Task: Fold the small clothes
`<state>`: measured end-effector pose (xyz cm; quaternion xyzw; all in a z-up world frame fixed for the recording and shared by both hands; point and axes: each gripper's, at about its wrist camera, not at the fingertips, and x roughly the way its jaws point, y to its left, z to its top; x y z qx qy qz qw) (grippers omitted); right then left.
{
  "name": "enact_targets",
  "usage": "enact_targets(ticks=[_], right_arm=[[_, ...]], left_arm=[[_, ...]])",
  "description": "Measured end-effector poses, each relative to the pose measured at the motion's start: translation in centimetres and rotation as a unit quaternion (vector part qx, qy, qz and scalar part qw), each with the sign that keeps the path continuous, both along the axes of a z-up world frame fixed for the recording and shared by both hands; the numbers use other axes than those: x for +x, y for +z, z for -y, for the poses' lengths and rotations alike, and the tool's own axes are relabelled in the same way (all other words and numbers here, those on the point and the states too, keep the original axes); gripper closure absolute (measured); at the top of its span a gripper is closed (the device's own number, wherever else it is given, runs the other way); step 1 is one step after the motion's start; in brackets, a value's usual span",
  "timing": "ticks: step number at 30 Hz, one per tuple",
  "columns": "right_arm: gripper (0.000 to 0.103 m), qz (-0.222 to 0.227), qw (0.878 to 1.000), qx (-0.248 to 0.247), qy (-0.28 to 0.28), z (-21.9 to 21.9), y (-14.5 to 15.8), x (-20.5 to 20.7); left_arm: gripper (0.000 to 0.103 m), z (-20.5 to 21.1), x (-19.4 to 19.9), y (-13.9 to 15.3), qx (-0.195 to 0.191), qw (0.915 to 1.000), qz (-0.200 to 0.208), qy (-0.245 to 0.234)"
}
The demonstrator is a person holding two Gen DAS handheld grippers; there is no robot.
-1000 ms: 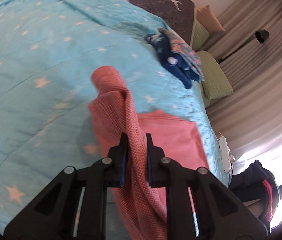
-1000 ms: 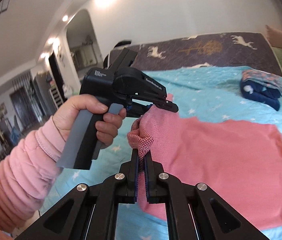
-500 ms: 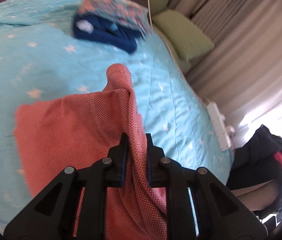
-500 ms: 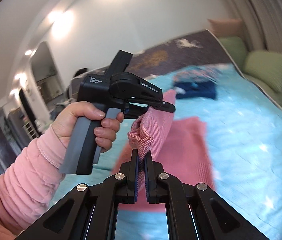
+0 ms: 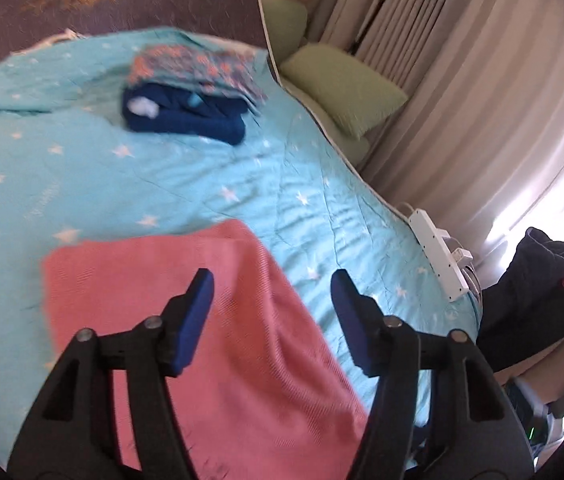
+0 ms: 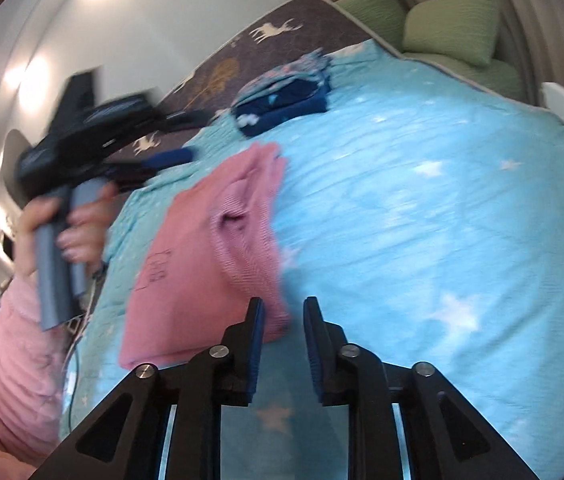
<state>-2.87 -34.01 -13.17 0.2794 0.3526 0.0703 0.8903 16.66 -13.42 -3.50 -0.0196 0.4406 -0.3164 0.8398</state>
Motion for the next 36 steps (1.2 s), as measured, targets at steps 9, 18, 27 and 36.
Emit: enact_targets(ticks=[9,18,27,36], right_arm=[[0.082,0.061,0.995,-0.042,0.069,-1.2,5.1,1.6],[0.103,-0.042,0.994,-0.052,0.085,-3.9,0.2,9.3],[0.095,-0.023,0.999,-0.02,0.045,0.4,3.0,7.3],[0.082,-0.026,0.994,-0.068,0.087,-2.5,3.8,12.6]], left_arm=[[0.04,-6.8,-6.3,-4.1,0.088,0.9947,0.018,0.049],[0.038,-8.1,-8.4,-8.4,0.118,0.9915,-0.015,0.054],[0.038,-8.5,-8.8,-6.4,0.106,0.9932,0.001,0.048],[0.038,-5.1,-5.2,-2.4,0.111,0.9913,0.068,0.019]])
